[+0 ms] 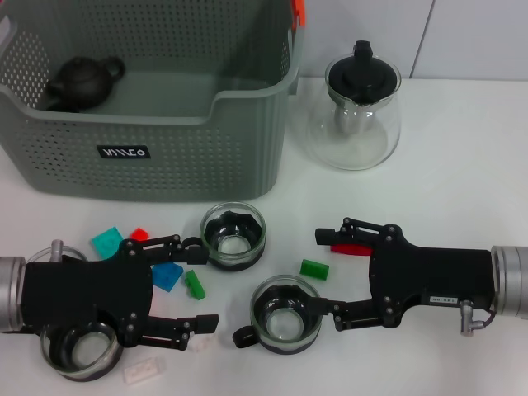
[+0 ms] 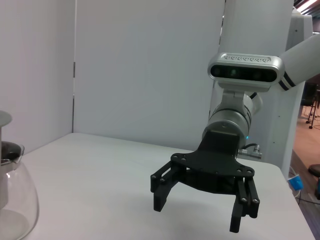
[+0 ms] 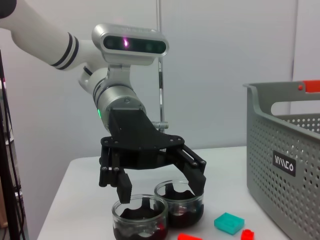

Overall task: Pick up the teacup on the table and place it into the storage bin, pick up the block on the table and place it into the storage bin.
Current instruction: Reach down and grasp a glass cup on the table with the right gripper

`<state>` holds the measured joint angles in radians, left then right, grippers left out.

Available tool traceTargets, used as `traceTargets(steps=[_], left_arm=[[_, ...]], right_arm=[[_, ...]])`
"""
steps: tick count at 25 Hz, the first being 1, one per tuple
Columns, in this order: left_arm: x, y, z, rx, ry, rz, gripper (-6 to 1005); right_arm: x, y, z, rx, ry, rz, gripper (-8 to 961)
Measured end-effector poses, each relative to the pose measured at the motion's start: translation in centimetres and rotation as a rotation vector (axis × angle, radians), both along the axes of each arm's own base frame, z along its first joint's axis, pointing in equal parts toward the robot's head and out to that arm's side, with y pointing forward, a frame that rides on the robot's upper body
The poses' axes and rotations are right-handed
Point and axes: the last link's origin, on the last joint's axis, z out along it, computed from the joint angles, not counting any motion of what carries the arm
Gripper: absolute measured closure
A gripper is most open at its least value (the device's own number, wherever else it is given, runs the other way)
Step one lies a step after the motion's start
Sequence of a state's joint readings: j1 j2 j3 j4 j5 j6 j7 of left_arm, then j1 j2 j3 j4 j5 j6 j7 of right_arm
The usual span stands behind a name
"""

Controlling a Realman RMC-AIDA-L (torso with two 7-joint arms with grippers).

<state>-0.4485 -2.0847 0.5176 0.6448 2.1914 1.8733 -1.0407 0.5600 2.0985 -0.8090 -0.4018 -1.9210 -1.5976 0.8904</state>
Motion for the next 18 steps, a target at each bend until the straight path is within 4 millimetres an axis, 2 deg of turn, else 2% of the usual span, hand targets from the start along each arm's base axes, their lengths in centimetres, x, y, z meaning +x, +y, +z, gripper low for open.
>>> traceTargets(steps=[18], left_arm=[[-0.03, -0.06, -0.06, -0.005, 0.000, 0.004, 125]], right_arm=[[-0.15, 0.07, 0.26, -0.027, 0.028, -0.055, 10]])
